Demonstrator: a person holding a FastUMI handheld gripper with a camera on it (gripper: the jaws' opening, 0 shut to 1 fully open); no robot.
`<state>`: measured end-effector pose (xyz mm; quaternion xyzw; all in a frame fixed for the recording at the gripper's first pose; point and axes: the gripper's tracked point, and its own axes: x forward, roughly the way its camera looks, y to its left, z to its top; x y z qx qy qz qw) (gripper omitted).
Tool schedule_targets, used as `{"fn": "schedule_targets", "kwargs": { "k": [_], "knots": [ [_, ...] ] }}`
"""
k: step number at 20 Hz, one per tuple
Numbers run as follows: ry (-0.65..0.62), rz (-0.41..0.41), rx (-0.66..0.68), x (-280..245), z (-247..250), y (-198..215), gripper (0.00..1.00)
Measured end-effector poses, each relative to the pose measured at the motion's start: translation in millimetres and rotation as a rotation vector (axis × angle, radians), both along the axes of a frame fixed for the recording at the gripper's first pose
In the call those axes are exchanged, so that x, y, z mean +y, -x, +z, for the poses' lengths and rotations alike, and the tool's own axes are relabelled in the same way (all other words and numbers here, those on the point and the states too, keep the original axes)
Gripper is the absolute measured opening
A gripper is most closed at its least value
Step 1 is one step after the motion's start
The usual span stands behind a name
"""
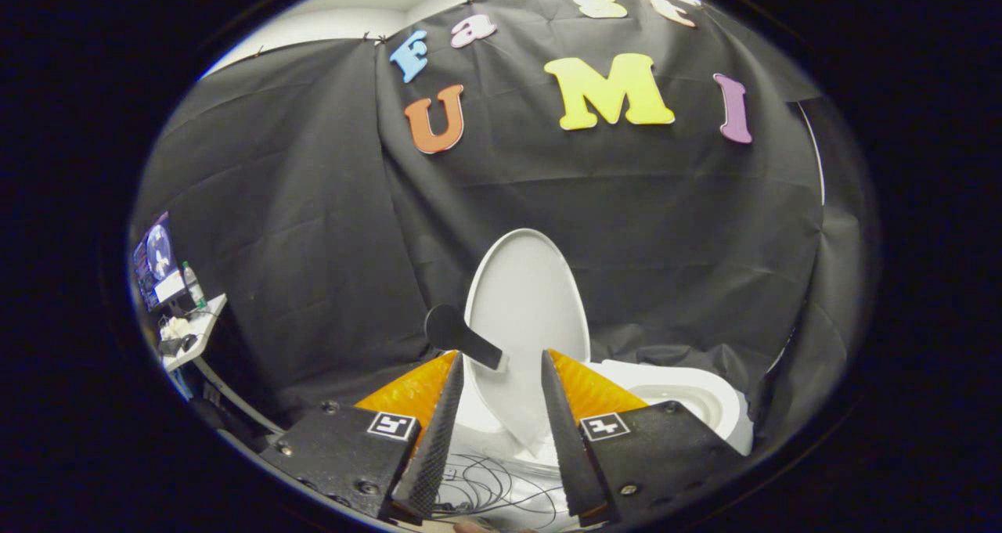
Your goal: Open the toilet lid.
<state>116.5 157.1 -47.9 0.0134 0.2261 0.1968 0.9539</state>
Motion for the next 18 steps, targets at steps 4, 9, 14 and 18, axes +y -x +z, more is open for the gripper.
{"fn": "schedule_targets", "kwargs": {
  "k": [4,9,14,18],
  "knots": [
    [0.012,-0.022,-0.047,-29,3,15,0.69],
    [0.009,-0.066,-0.059,-72,-6,33,0.79],
    [0.028,-0.129,-0.095,-129,-13,53,0.79],
    [0.047,-0.172,-0.104,-173,-24,69,0.80]
  ]
}}
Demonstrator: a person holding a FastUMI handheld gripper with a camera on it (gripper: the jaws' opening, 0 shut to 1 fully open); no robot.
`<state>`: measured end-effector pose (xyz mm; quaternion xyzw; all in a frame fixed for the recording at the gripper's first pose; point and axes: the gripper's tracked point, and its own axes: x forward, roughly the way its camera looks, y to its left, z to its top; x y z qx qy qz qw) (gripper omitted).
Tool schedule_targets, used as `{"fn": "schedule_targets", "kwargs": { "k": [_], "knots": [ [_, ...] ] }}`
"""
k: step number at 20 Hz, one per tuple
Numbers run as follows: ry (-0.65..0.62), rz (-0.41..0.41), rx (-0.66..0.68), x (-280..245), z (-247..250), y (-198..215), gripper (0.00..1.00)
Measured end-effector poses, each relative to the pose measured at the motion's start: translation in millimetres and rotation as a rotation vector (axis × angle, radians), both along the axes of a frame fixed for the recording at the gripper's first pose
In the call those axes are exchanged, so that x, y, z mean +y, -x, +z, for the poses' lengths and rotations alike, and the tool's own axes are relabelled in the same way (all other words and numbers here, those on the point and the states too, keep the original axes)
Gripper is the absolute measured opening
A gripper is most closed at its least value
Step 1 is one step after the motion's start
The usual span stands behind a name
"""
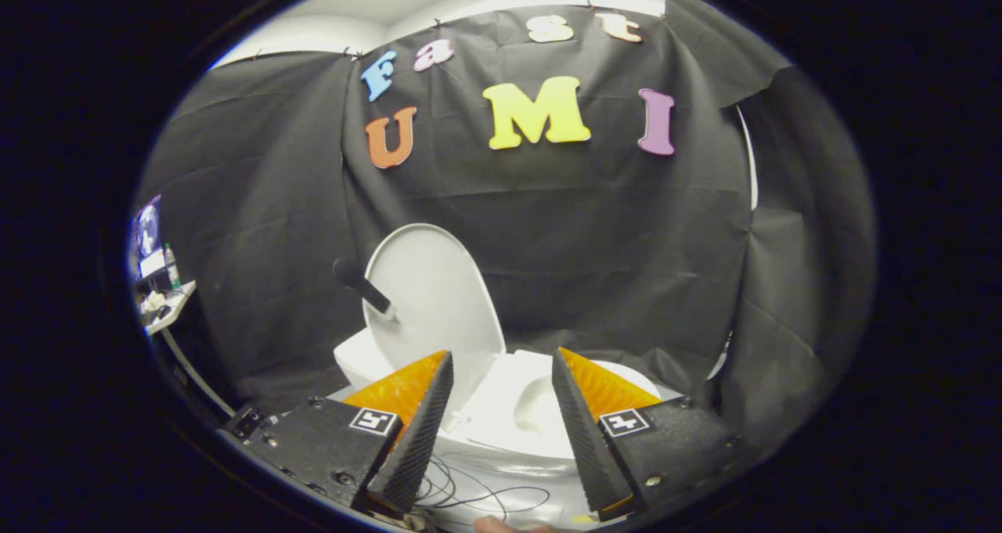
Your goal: Open the toilet lid.
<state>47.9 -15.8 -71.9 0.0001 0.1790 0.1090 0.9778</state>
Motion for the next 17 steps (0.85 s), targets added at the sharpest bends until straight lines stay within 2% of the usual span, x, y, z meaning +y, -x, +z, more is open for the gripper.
{"fn": "schedule_targets", "kwargs": {
  "k": [6,10,13,17],
  "knots": [
    [0.005,-0.066,-0.048,-65,-11,23,0.80],
    [0.001,-0.100,-0.064,-94,-23,37,1.00],
    [-0.020,-0.121,-0.062,-113,-31,45,1.00],
    [-0.065,-0.137,-0.128,-131,-28,45,1.00]
  ]
}}
